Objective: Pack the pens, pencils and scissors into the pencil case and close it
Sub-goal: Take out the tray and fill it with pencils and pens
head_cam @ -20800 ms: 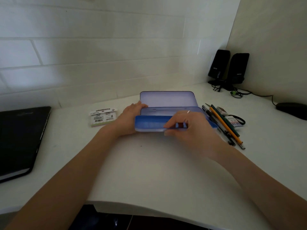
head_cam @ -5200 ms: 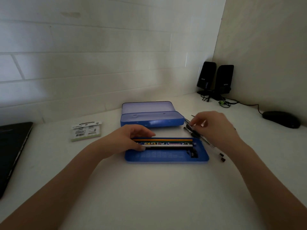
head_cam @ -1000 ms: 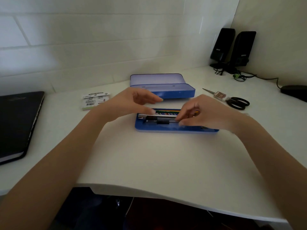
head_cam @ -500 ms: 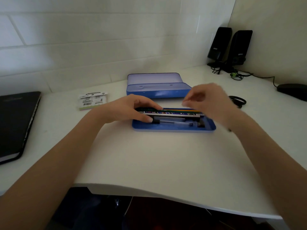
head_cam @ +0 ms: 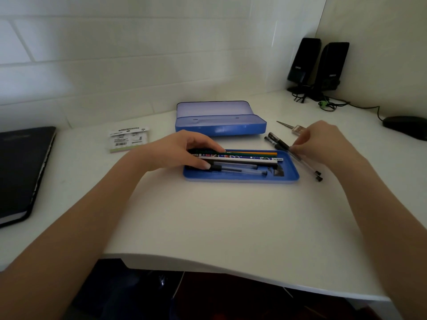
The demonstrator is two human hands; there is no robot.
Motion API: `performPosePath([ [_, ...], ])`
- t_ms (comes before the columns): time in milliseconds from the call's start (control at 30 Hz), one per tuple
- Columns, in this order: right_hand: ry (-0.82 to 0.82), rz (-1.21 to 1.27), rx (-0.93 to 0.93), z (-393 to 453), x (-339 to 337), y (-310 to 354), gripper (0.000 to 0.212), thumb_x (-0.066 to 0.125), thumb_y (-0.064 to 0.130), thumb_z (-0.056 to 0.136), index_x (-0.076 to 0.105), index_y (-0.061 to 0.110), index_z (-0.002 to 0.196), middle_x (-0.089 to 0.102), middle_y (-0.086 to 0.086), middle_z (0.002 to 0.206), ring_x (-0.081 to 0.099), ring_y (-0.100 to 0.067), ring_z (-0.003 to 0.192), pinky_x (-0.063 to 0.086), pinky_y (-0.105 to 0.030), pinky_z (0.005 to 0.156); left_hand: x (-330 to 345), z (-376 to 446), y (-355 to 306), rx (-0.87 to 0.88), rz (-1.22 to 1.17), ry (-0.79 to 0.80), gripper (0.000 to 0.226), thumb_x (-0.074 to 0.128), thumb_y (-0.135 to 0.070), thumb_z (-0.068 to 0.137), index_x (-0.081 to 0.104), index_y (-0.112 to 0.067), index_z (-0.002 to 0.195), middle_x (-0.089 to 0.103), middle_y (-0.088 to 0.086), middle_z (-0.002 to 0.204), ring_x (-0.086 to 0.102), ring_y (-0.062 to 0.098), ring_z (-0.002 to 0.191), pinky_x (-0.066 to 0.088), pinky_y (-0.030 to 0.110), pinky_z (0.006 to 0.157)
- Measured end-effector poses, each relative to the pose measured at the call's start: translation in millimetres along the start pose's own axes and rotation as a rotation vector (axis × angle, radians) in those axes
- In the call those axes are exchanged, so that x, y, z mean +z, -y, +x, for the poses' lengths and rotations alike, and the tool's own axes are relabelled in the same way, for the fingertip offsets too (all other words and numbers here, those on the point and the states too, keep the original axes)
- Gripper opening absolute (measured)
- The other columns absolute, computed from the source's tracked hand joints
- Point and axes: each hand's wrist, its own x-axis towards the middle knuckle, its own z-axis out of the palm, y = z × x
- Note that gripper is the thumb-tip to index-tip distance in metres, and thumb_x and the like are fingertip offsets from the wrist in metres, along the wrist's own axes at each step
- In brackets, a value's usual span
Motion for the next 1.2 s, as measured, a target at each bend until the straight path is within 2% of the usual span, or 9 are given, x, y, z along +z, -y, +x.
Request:
performPosePath([
  [167,0.025,-0.051,0.033,-3.5,0.4,5.0,0.013,0.074,0.021,0.073,0.071,0.016,0.085,0.066,-0.009,0.09,0.062,-0.026,0.084,0.055,-0.039,0.079,0.5,0.4,-0.3,-0.002,0.007,-0.003,0.042,0.071,0.002,0.076,0.066,-0.027,0.106,0.065,-0.013,0.117,0.058,0.0,0.111,0.043,0.013,0.097],
  [300,-0.032,-0.092,0.035,-8.0,3.6,9.6,0.022,0.071,0.019,0.077,0.067,0.01,0.097,0.064,-0.011,0.092,0.058,-0.027,0.081,0.048,-0.034,0.07,0.3,0.0,-0.2,-0.009,0.002,-0.005,0.042,0.071,0.001,0.076,0.066,-0.027,0.105,0.066,-0.013,0.116,0.059,0.0,0.111,0.044,0.013,0.097],
  [400,-0.056,-0.102,0.029,-10.1,5.3,9.9,0.019,0.069,0.016,0.078,0.066,0.009,0.096,0.062,-0.011,0.088,0.056,-0.027,0.078,0.045,-0.032,0.067,0.4,-0.3,-1.2,-0.006,-0.018,-0.011,0.037,0.068,0.0,0.08,0.067,-0.023,0.108,0.066,-0.009,0.118,0.06,0.002,0.11,0.045,0.014,0.094],
  [500,-0.113,-0.034,0.002,-6.8,2.0,7.7,0.014,0.062,0.009,0.079,0.069,0.009,0.091,0.066,-0.013,0.09,0.061,-0.031,0.082,0.052,-0.037,0.073,-0.7,-0.5,-1.2,-0.001,-0.03,-0.035,0.033,0.061,0.002,0.085,0.067,-0.018,0.11,0.067,-0.002,0.119,0.061,0.009,0.11,0.047,0.017,0.096],
  [567,-0.134,0.011,-0.011,-4.8,-1.6,6.4,0.014,0.061,0.009,0.08,0.071,0.014,0.089,0.068,-0.01,0.093,0.063,-0.03,0.088,0.052,-0.038,0.077,-1.0,-0.7,-0.8,0.003,-0.028,-0.031,0.036,0.06,0.006,0.084,0.066,-0.018,0.11,0.067,-0.003,0.118,0.061,0.007,0.109,0.047,0.016,0.093],
  [767,0.004,-0.045,-0.032,-5.4,1.6,5.9,0.014,0.069,0.017,0.078,0.072,0.013,0.091,0.067,-0.011,0.093,0.062,-0.03,0.089,0.053,-0.037,0.078,0.2,-0.6,-2.0,-0.008,-0.029,-0.031,0.037,0.065,0.004,0.081,0.066,-0.018,0.11,0.066,-0.008,0.115,0.062,-0.001,0.102,0.047,0.01,0.084],
  [900,-0.048,-0.083,-0.001,-5.6,4.1,7.6,0.02,0.07,0.017,0.077,0.071,0.01,0.096,0.067,-0.013,0.093,0.062,-0.03,0.087,0.053,-0.038,0.076,0.8,-1.7,-3.8,-0.032,0.017,-0.02,0.04,0.074,-0.006,0.074,0.067,-0.025,0.108,0.067,-0.013,0.115,0.06,-0.002,0.107,0.045,0.012,0.092],
  [1033,-0.086,-0.105,0.005,-8.2,6.0,10.2,0.021,0.068,0.013,0.078,0.068,0.009,0.099,0.065,-0.014,0.093,0.061,-0.03,0.082,0.05,-0.034,0.069,3.9,-0.5,-3.5,-0.035,0.095,-0.045,0.041,0.078,-0.01,0.072,0.067,-0.026,0.108,0.066,-0.013,0.117,0.058,0.0,0.111,0.042,0.021,0.102],
  [1200,-0.183,0.16,-0.093,-12.7,-5.8,13.2,0.014,0.066,0.016,0.08,0.073,0.015,0.092,0.069,-0.006,0.086,0.063,-0.021,0.074,0.052,-0.033,0.066,4.9,0.2,-3.0,-0.035,0.09,-0.059,0.039,0.077,-0.011,0.073,0.068,-0.027,0.106,0.066,-0.013,0.116,0.058,0.0,0.111,0.041,0.023,0.104],
])
